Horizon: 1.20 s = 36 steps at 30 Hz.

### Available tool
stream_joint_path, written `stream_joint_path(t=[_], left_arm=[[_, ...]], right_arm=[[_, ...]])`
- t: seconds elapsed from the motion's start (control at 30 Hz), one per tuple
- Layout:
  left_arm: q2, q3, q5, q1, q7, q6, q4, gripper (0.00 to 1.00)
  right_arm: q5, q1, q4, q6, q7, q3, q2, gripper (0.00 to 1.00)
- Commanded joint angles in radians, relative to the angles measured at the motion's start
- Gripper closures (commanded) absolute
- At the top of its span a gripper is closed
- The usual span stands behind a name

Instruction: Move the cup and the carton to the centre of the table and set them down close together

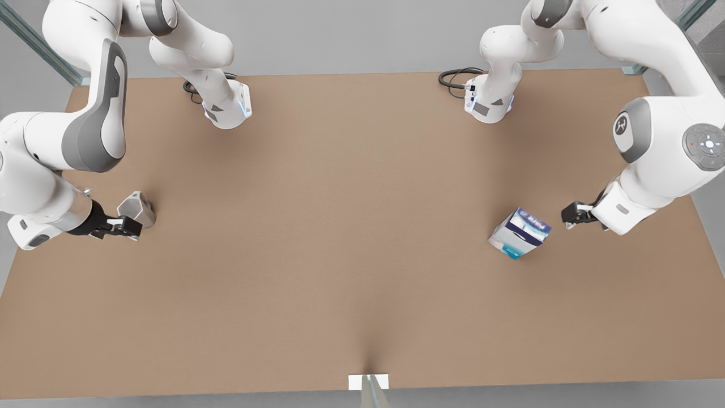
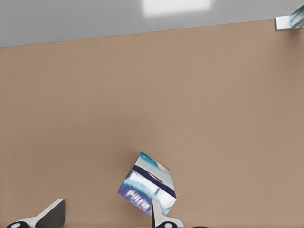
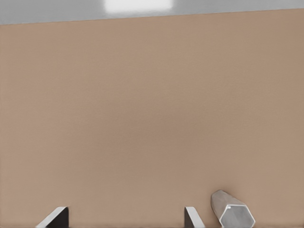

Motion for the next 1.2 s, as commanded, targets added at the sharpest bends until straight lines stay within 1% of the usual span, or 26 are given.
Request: stream_joint_path(t=[0.0,0.07,0.13,0.2,0.23,0.33,0.4,0.47,0.57,0.67,0.73,0.77,0.83,0.9,0.97,1.0,1.03,1.07,1.17], left_arm=[[0.001,0.000,0.016,0.001,0.000,0.000,0.000,0.00],[0.003,0.000,0.016,0.001,0.000,0.000,0.000,0.00],[0.003,0.000,0.018,0.001,0.000,-0.002,0.000,0.00],[0.011,0.000,0.018,-0.001,-0.009,0.000,-0.001,0.00],[0.014,0.000,0.018,-0.001,-0.020,0.000,0.000,0.00],[0.018,0.000,0.012,-0.002,-0.020,-0.003,0.000,0.00],[0.027,0.000,0.013,-0.004,-0.022,-0.003,0.000,0.00],[0.031,-0.002,0.013,-0.005,-0.022,-0.002,-0.001,0.00],[0.032,-0.002,0.010,-0.007,-0.022,-0.002,-0.001,0.00],[0.041,-0.003,0.007,-0.007,-0.026,-0.002,0.000,0.00],[0.046,-0.006,0.007,-0.007,-0.037,-0.002,-0.001,0.00],[0.046,-0.006,0.007,-0.007,-0.037,-0.002,0.000,0.00],[0.050,-0.006,0.007,-0.007,-0.036,0.000,-0.001,0.00],[0.054,-0.006,0.007,-0.007,-0.036,0.000,0.000,0.00],[0.055,-0.006,0.007,-0.007,-0.036,0.000,-0.001,0.00],[0.061,-0.006,0.007,-0.007,-0.036,-0.002,0.000,0.00],[0.063,-0.006,0.007,-0.007,-0.036,0.000,0.000,0.00],[0.063,-0.006,0.009,-0.007,-0.037,-0.002,0.000,0.00],[0.067,-0.006,0.009,-0.007,-0.037,-0.002,0.000,0.00]], right_arm=[[0.000,0.000,0.000,-0.001,0.000,0.000,0.000,0.00],[-0.020,0.011,-0.018,-0.001,0.000,0.000,-0.003,0.00],[-0.020,0.003,-0.086,0.002,-0.011,0.002,-0.014,0.00],[-0.020,0.003,-0.230,0.015,-0.011,0.002,-0.089,0.00],[-0.016,-0.005,-0.351,0.083,-0.011,0.002,-0.147,0.00],[-0.022,0.008,-0.547,0.149,-0.012,0.002,-0.281,0.00],[-0.022,0.000,-0.626,0.160,-0.011,0.002,-0.296,0.00],[-0.022,-0.005,-0.741,0.256,-0.009,0.000,-0.322,0.00],[-0.025,-0.052,-0.784,0.341,-0.019,0.000,-0.285,0.00],[-0.031,-0.159,-0.815,0.365,-0.077,0.000,-0.284,0.00],[-0.059,-0.167,-0.792,0.360,-0.089,0.000,-0.282,0.00],[-0.086,-0.182,-0.775,0.367,-0.097,0.000,-0.258,0.00],[-0.088,-0.261,-0.772,0.367,-0.187,-0.002,-0.242,0.00],[-0.088,-0.344,-0.793,0.410,-0.250,-0.002,-0.206,0.00],[-0.086,-0.359,-0.805,0.445,-0.270,-0.005,-0.181,0.00],[-0.086,-0.368,-0.807,0.466,-0.295,-0.037,-0.166,0.00],[-0.086,-0.368,-0.810,0.479,-0.299,-0.051,-0.144,0.00],[-0.077,-0.368,-0.851,0.506,-0.301,-0.051,-0.144,0.00],[-0.072,-0.353,-0.897,0.517,-0.302,-0.041,-0.157,0.00]])
